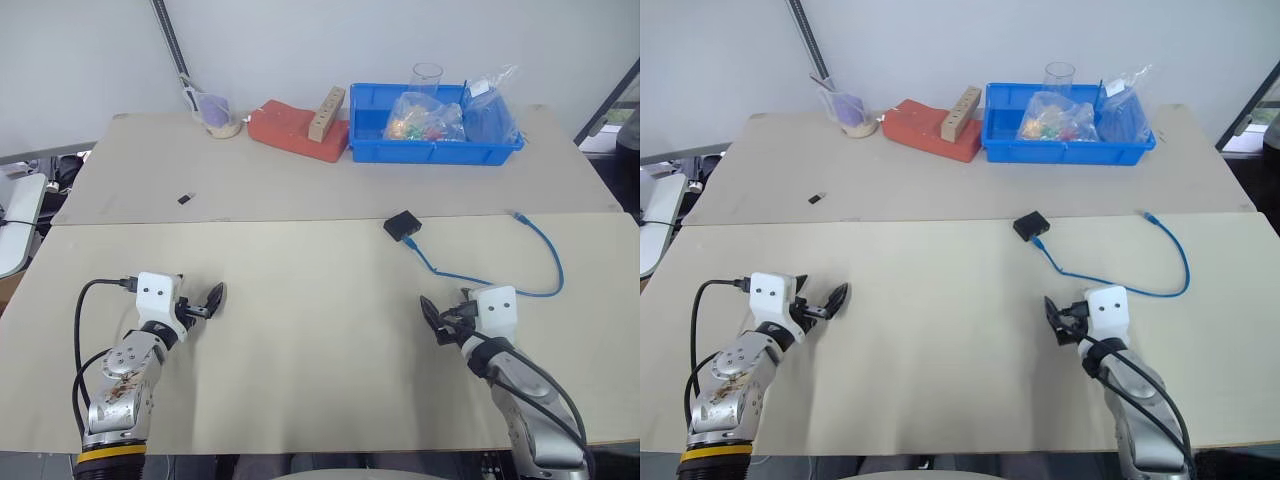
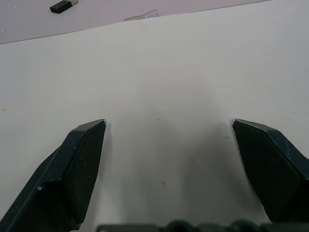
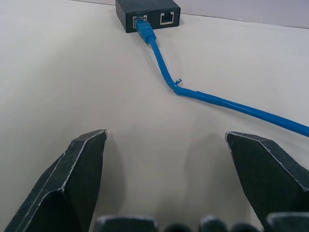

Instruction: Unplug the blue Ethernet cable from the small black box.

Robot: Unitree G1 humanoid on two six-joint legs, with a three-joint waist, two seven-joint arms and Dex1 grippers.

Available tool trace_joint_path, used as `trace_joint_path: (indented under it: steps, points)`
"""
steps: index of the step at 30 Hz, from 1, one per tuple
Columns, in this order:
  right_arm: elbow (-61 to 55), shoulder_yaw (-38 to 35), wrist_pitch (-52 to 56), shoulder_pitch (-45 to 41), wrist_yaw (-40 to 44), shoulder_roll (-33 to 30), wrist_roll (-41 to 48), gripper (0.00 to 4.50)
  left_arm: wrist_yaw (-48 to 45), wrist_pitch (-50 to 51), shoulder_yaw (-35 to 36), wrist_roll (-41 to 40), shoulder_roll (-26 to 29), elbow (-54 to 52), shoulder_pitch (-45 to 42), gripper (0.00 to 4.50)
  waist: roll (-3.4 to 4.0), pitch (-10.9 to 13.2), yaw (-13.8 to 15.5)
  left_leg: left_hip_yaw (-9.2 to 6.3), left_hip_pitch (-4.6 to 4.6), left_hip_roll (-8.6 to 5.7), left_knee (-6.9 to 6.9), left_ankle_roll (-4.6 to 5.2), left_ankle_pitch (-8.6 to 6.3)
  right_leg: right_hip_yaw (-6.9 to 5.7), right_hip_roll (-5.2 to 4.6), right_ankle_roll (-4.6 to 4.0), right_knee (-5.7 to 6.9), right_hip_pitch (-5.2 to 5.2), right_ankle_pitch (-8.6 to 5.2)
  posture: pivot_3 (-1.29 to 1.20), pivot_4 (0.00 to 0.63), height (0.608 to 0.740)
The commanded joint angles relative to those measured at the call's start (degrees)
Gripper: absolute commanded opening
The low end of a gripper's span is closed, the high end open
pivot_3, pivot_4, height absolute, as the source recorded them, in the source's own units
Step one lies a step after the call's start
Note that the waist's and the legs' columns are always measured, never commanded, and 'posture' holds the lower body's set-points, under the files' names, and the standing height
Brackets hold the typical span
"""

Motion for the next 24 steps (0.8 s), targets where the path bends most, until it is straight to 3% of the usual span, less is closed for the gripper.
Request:
trace_joint_path:
  steps: [1,6,11,18,24]
  points:
    - [-3.0,0.13,0.58,0.21,0.82,-0.74,0.66,4.38,-1.56,1.22,1.03,-1.72,1.12,-2.56,0.14,4.45,0.0,0.0,0.0,0.0,0.0,0.0,0.0,0.0,0.0,0.0,0.0,0.0,0.0,0.0,0.0,0.0,0.15,0.74]
    - [-7.18,-2.18,9.05,-5.17,5.26,-6.68,5.32,4.38,-15.59,5.37,-3.72,-8.67,8.05,-11.37,-3.46,4.45,-0.05,0.03,-0.02,0.0,-0.06,-0.01,0.0,0.0,0.0,-0.01,0.01,0.0,-0.01,-0.03,0.0,0.0,0.15,0.74]
    - [1.5,-1.89,14.26,-17.61,11.16,-11.9,9.61,4.38,-27.97,11.06,-12.4,-13.03,14.53,-15.96,-15.09,4.45,-0.06,0.04,0.07,0.0,0.0,-0.11,0.01,-0.02,0.01,-0.04,-0.01,0.0,-0.07,0.1,0.0,0.0,0.15,0.74]
    - [22.65,3.75,12.58,-32.12,17.44,-12.61,7.88,4.38,-37.29,11.85,-19.0,-13.21,15.63,-12.55,-29.03,4.45,-0.09,0.09,-0.91,0.01,-0.12,0.02,0.03,0.02,0.02,0.01,0.2,-0.01,-0.05,-0.04,0.01,0.0,0.15,0.74]
    - [36.1,7.75,3.78,-38.19,20.11,-12.03,2.93,4.38,-39.8,14.32,-18.86,-14.86,16.53,-14.67,-30.69,4.45,-0.08,0.09,-1.61,-0.01,-0.14,0.13,0.04,0.04,0.01,0.04,0.3,-0.01,-0.07,-0.05,0.01,0.0,0.15,0.74]
